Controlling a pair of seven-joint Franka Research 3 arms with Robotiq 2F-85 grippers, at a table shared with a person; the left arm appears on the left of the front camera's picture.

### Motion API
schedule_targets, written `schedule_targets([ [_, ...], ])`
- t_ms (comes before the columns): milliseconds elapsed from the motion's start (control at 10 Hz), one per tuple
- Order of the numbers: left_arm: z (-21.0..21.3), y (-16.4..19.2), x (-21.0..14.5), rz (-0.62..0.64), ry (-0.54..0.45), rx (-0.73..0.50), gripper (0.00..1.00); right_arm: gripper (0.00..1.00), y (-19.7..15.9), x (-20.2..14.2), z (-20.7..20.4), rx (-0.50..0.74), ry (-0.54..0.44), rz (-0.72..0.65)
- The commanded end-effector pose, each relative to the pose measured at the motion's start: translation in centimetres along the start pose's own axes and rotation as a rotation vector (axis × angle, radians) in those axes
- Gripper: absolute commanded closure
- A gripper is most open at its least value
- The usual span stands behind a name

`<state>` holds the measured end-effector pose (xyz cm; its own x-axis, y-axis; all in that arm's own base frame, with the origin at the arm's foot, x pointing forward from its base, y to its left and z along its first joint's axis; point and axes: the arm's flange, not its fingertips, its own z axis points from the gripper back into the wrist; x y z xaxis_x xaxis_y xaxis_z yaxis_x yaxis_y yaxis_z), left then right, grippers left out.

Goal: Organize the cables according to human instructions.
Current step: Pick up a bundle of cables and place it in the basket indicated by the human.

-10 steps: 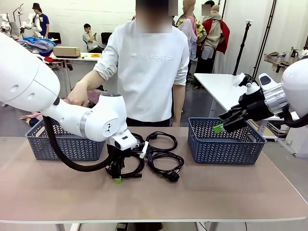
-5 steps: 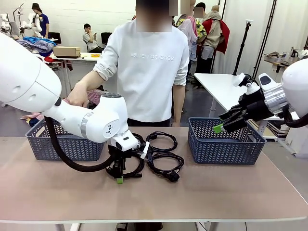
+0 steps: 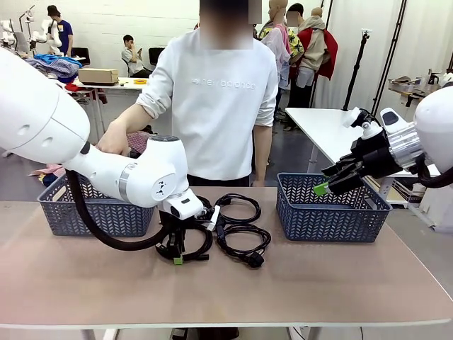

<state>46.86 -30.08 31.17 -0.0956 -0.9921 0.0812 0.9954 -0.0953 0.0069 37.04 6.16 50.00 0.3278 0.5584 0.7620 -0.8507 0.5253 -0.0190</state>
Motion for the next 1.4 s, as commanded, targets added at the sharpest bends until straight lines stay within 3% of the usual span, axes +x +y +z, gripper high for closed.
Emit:
schedule_targets([
  [0,0.0,-0.7,-0.2,-0.005,0.004,-0.043,0.98,0.00,-0.4,0.0,-0.2,0.015,-0.023,0.017],
  [100,0.3,-0.8,-0.2,-0.010,0.009,-0.044,0.83,0.00,-0.4,0.0,-0.2,0.015,-0.023,0.017],
  [200,0.9,-1.1,-0.2,-0.015,0.015,-0.044,1.00,0.00,-0.4,0.0,-0.2,0.015,-0.023,0.017],
  [600,5.1,-3.1,-0.5,-0.021,0.006,-0.061,1.00,0.00,-0.4,0.0,-0.2,0.015,-0.023,0.017],
  [700,6.9,-3.5,-0.6,-0.012,-0.006,-0.011,1.00,0.00,-0.4,0.0,-0.2,0.015,-0.023,0.017],
  [1300,20.0,1.0,-5.1,0.037,-0.006,0.200,1.00,0.00,-0.4,0.0,-0.2,0.015,-0.023,0.017],
])
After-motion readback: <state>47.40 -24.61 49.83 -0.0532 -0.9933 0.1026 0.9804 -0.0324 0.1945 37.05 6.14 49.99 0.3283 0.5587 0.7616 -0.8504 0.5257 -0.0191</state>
